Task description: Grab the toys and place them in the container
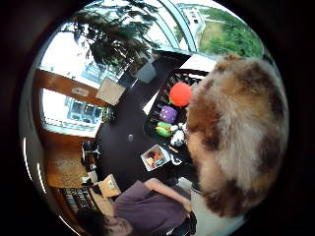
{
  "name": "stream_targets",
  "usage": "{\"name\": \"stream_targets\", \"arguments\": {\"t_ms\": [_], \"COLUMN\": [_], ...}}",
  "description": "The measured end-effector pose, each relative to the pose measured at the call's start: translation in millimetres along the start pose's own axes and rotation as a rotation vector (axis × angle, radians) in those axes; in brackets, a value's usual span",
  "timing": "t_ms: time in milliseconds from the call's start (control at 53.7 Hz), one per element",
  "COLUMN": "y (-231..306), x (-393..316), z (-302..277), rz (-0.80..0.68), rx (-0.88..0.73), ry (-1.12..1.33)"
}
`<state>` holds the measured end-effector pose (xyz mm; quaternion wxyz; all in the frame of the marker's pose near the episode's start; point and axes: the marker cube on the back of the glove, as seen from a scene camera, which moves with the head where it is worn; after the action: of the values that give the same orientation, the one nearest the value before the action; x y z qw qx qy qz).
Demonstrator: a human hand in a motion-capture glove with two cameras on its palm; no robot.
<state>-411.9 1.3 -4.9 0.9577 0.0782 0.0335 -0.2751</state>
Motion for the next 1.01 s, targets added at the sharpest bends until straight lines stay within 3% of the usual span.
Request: {"name": "stream_targets", "arguments": {"t_ms": [93, 168, 242, 373, 466, 540, 578, 671, 801, 1006], "y": [-8.5, -16.7, -23.7, -20.9, -18.7, -24.6, -20.7, -4.4, 19.1, 71.4], "x": [-35.7, -59.9, -77.2, -86.6, -75.5, -75.5, -72.2, -38.6, 17.8, 120.4], "z": [15.2, 28.0, 43.3, 69.7, 69.6, 64.3, 58.9, 40.9, 18.5, -5.9], "rz": [-0.197, -0.244, -0.239, -0.226, -0.198, -0.002, -0.045, -0.151, -0.02, 0.039], "rx": [-0.004, 0.022, -0.037, -0.326, -0.307, -0.304, -0.313, -0.311, -0.323, -0.302], "ry": [-0.038, -0.032, 0.019, 0.093, 0.122, 0.099, 0.088, 0.085, 0.146, 0.116]}}
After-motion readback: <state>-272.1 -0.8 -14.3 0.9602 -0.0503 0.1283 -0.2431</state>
